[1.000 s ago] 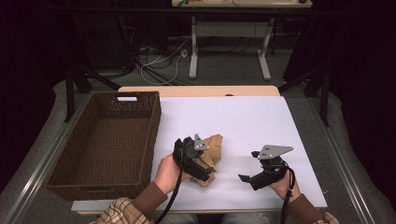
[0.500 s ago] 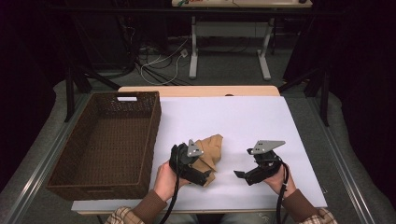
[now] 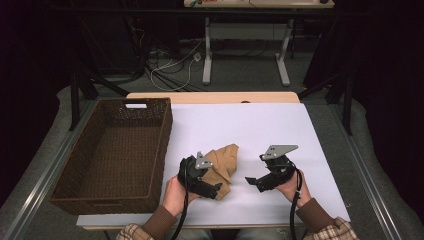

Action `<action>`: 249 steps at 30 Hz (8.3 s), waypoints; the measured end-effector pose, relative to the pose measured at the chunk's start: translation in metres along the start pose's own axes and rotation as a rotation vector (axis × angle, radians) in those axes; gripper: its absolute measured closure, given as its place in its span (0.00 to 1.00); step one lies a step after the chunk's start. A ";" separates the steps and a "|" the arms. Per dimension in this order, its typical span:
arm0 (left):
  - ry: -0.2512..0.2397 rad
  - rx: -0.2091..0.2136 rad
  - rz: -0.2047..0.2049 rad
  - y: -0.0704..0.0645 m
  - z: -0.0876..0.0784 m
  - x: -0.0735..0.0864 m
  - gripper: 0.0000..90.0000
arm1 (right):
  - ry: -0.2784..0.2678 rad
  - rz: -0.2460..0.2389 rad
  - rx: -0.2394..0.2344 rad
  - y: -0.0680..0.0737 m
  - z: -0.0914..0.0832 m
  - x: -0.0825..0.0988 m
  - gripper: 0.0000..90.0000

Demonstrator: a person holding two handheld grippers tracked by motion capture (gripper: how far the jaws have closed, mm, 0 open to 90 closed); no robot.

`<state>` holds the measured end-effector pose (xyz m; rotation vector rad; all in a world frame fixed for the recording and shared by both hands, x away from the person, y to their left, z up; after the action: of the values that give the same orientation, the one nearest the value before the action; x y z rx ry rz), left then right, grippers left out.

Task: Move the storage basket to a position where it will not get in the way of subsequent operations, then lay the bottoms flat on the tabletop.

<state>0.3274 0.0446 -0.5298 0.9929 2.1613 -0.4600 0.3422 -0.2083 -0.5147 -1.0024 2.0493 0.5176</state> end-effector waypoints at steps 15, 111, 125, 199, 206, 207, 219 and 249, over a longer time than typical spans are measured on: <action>-0.022 0.071 -0.029 0.001 0.011 0.005 0.40 | 0.021 -0.028 0.021 0.007 0.022 -0.027 0.22; -0.187 -0.035 0.048 -0.007 0.002 -0.011 0.25 | 0.045 -0.044 0.059 0.009 0.033 -0.018 0.93; -0.180 0.024 0.061 -0.001 0.024 -0.006 0.56 | 0.124 -0.012 0.036 0.001 0.036 -0.010 0.94; -0.165 0.013 0.093 0.007 0.018 -0.004 0.90 | 0.061 -0.020 0.028 0.020 0.062 -0.020 0.87; -0.196 0.011 0.082 0.006 0.009 -0.006 0.92 | 0.068 -0.044 0.060 0.021 0.056 -0.021 0.96; -0.202 0.014 0.078 0.005 0.007 -0.006 0.92 | 0.069 -0.043 0.064 0.020 0.054 -0.021 0.96; -0.178 -0.031 0.050 0.009 0.006 -0.004 0.90 | 0.024 -0.020 0.125 0.002 0.029 -0.022 1.00; -0.187 -0.010 0.044 0.008 0.014 -0.005 0.93 | 0.076 -0.063 0.129 0.018 0.059 -0.018 0.92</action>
<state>0.3419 0.0397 -0.5360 0.9516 1.9694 -0.5001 0.3626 -0.1517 -0.5366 -1.0195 2.0822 0.3149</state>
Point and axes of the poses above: each handheld gripper's, and its own axes: z roughly forward along the jaws, x roughly out of its underside, y roughly to its left, the point moved 2 cm from there along z, roughly forward along the jaws, and after that the axes turned 3 degrees about -y, right-handed, at the moved point
